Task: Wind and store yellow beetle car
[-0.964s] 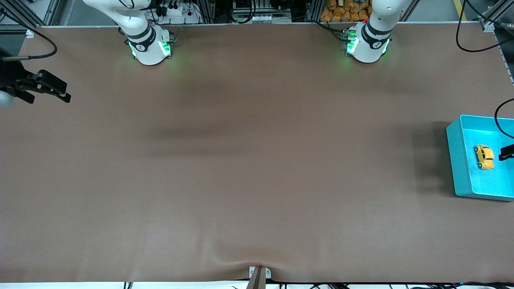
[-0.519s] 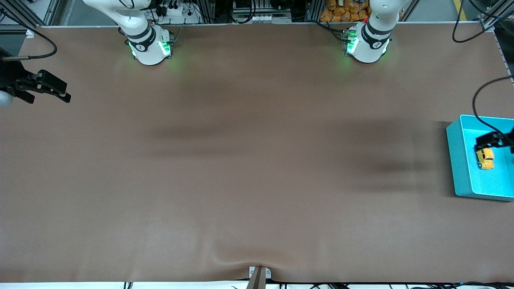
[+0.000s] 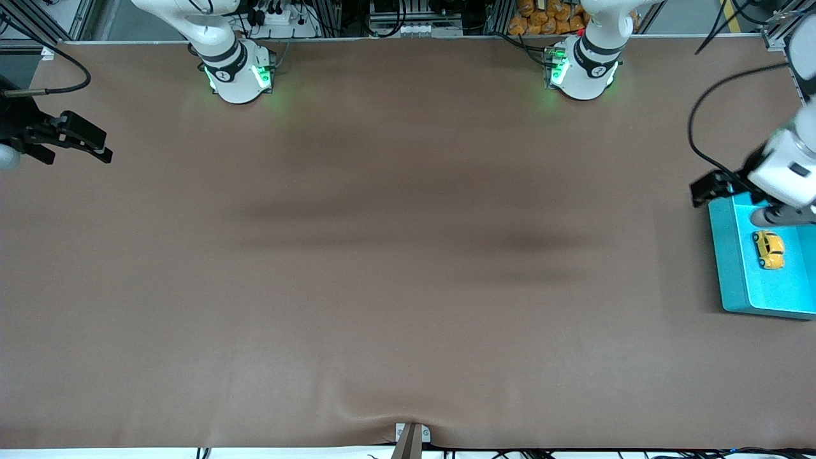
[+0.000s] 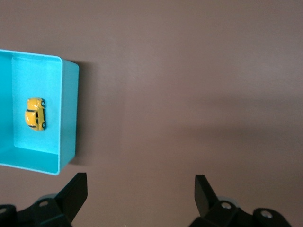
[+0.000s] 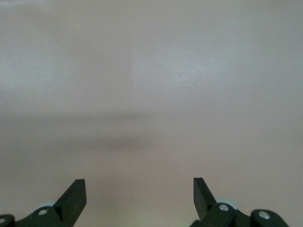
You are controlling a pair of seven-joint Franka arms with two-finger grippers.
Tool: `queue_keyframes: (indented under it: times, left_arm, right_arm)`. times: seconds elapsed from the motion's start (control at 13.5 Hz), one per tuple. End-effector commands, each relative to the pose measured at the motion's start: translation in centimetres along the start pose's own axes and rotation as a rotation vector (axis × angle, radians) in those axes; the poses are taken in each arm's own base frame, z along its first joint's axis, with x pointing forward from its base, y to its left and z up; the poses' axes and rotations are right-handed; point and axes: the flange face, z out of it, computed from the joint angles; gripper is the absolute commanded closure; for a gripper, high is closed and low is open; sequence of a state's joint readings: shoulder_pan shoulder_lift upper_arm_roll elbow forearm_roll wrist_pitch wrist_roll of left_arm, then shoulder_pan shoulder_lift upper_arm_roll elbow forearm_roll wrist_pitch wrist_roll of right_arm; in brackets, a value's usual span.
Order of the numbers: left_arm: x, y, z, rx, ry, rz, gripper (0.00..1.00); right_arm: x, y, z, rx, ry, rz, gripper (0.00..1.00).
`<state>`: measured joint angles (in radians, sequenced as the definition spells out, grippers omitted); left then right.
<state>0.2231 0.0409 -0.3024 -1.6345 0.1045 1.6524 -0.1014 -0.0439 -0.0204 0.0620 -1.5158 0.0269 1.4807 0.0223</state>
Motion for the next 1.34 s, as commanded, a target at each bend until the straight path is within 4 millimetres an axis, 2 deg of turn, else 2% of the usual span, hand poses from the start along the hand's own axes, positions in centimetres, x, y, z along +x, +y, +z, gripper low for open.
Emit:
queue_keyframes:
  times: [0.0,0.3,0.52,0.74,1.26]
  left_arm:
    - [-1.8,-0.7,-2.3,-0.036,-0.016,-0.003,0.0]
    - [-2.6,-1.0,-3.5,-0.049,-0.046,0.097,0.0]
    - [-2.6,-1.6,-5.7,-0.115,-0.025,0.076,0.0]
    - [-2.8,-0.4,-5.9,-0.113,-0.031,0.084,0.0]
    - [-3.9,-0.4,-7.3,-0.113,-0.016,0.073,0.0]
  right_arm:
    - [-0.3,0.3,-0.2,-0.009,0.007,0.0,0.0]
    - [-0.3,0.3,-0.2,-0.011,0.007,0.0,0.0]
    - [-0.3,0.3,-0.2,-0.011,0.007,0.0,0.0]
    - [-0.3,0.3,-0.2,-0.011,0.007,-0.002,0.0]
    - [-0.3,0.3,-0.2,-0.011,0.007,0.0,0.0]
